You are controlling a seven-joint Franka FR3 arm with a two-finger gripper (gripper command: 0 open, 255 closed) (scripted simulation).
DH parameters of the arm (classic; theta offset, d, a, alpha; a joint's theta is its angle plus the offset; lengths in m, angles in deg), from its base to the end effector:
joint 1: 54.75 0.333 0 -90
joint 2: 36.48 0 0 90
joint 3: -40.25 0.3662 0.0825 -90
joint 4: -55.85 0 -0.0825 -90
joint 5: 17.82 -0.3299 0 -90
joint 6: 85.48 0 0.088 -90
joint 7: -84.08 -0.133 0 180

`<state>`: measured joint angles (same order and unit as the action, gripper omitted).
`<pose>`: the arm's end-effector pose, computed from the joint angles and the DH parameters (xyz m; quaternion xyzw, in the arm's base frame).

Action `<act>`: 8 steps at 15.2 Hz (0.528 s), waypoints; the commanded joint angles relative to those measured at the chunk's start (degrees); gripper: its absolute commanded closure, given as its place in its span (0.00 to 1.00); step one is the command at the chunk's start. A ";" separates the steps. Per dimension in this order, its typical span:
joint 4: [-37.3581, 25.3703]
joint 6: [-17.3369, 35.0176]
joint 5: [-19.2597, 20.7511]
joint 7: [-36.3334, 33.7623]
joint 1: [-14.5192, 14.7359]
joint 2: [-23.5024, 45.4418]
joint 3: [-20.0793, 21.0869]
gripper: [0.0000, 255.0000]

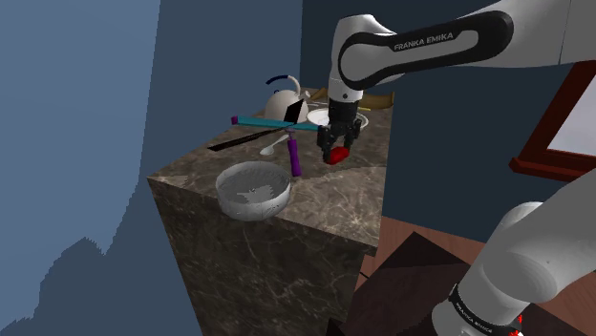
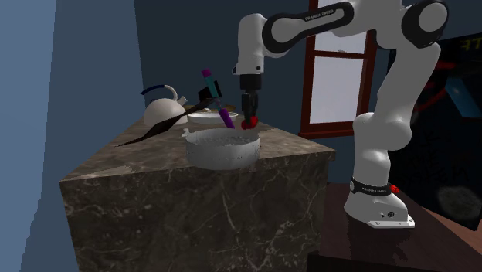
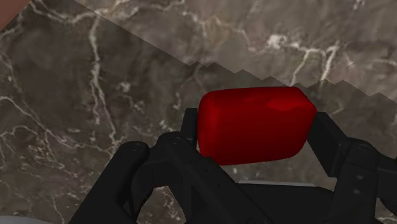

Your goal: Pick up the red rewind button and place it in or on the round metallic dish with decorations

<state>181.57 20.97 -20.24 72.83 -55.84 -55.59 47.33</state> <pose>0.3828 0.0510 0.5564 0.9985 -0.0553 -0.0024 0.0003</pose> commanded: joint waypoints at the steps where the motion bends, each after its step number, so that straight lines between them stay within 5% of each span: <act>1: -1.49 -1.72 0.02 0.02 -0.02 -0.20 -0.06 1.00; 8: -6.86 -7.11 0.11 -0.02 -0.09 -0.23 -0.19 1.00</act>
<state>175.57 14.70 -20.14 72.85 -55.93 -55.87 47.14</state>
